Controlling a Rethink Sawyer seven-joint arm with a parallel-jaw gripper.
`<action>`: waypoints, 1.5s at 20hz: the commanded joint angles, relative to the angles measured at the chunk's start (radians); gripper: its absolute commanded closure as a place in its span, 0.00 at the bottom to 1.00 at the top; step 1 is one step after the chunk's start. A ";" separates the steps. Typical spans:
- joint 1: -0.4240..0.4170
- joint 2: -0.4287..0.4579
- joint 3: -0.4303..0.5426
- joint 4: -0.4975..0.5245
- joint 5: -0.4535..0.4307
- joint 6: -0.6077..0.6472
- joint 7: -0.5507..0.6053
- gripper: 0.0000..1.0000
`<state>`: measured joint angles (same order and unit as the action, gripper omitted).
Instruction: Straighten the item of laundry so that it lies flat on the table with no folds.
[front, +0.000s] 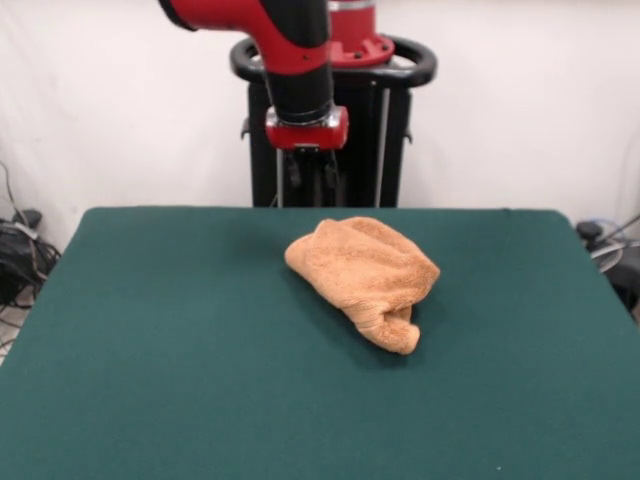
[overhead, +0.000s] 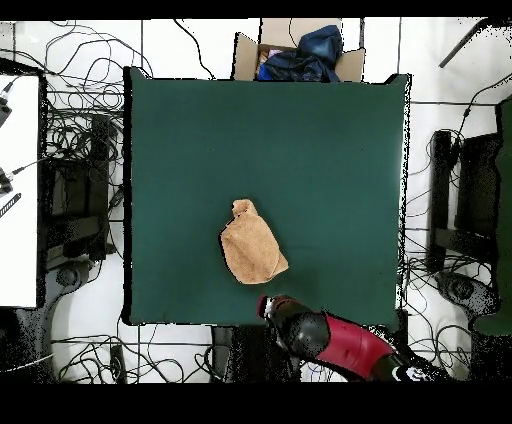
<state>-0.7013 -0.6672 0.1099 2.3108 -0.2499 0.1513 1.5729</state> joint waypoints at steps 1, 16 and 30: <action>-0.021 0.066 0.080 0.029 0.106 -0.065 0.263 0.00; -0.046 0.088 0.112 0.037 0.088 -0.273 0.247 0.00; -0.061 0.090 0.139 0.018 0.053 -0.337 0.210 0.00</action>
<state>-0.7545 -0.6079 0.1340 2.4004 -0.2067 -0.1328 1.5729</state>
